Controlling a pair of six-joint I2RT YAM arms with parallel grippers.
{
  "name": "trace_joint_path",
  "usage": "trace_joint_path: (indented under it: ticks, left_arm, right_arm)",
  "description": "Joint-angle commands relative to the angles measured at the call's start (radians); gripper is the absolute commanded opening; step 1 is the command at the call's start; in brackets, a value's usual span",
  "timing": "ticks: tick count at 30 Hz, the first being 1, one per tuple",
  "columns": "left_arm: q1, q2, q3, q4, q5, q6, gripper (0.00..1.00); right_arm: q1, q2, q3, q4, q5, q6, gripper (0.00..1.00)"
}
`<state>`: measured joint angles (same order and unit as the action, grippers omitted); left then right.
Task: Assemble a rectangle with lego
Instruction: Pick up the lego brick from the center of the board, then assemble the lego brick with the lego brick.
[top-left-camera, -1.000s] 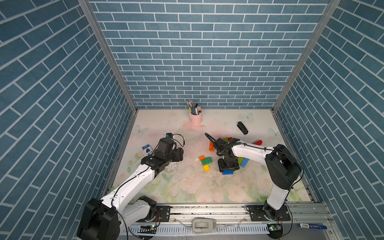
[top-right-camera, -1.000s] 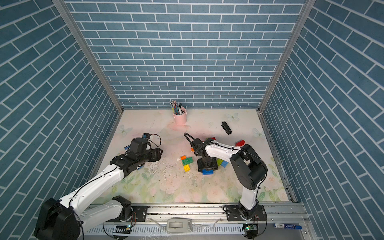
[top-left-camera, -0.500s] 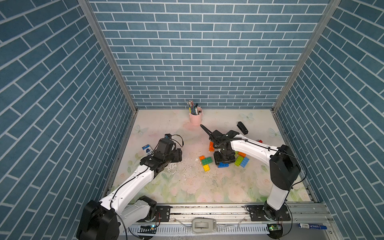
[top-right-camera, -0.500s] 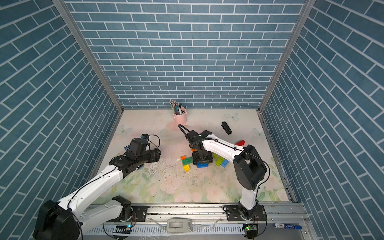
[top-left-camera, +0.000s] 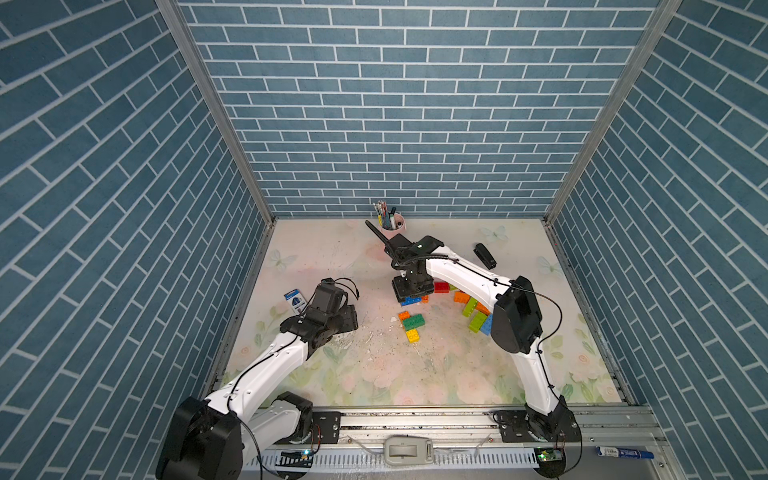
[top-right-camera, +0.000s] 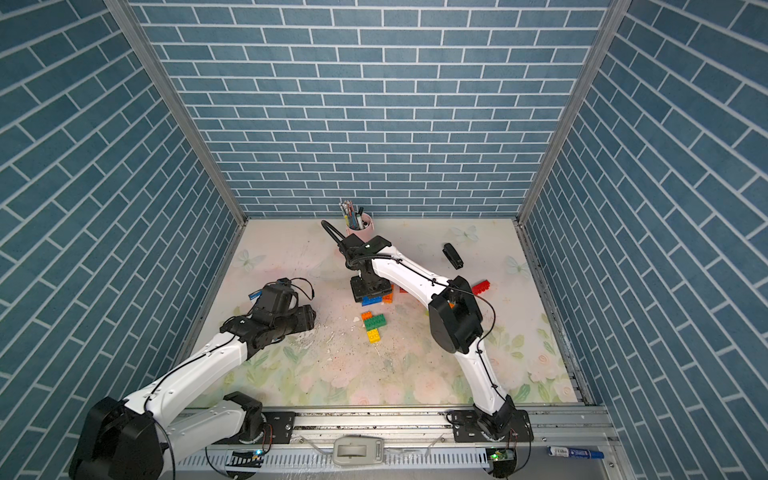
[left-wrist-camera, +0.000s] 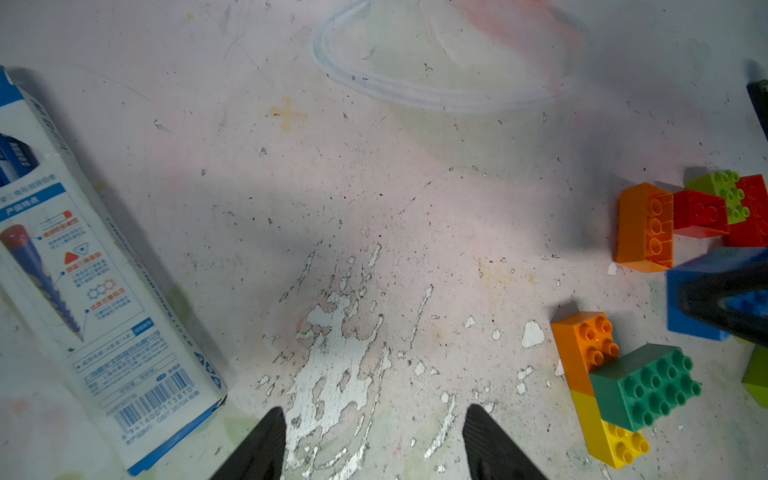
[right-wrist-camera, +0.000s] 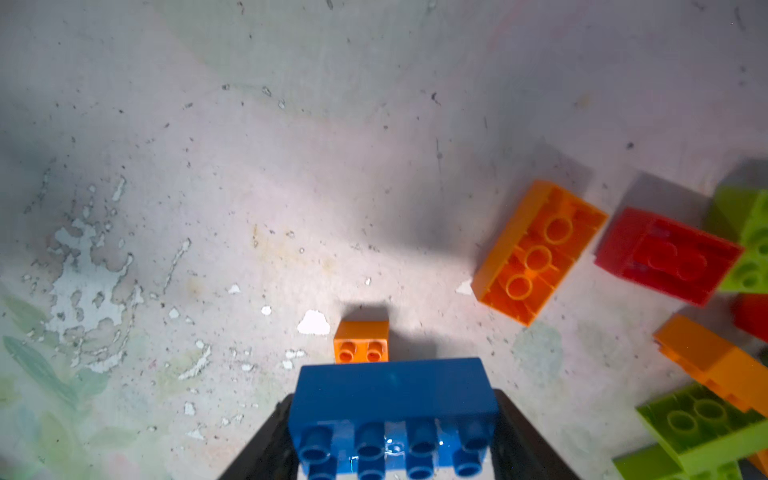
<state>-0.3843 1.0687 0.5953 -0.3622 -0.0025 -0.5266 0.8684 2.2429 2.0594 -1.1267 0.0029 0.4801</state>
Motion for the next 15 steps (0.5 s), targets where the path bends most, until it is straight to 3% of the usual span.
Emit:
trace_joint_path:
  ticks: [1,15]
  left_arm:
    - [0.006,-0.007,-0.021,0.003,-0.005,-0.005,0.7]
    - [0.007,0.037,-0.039,0.054,0.016,-0.011,0.69]
  right_arm:
    - [0.001,0.028,0.03,-0.057,-0.004,-0.055,0.48]
    - [0.007,0.061,0.034,-0.137,-0.041,-0.121,0.47]
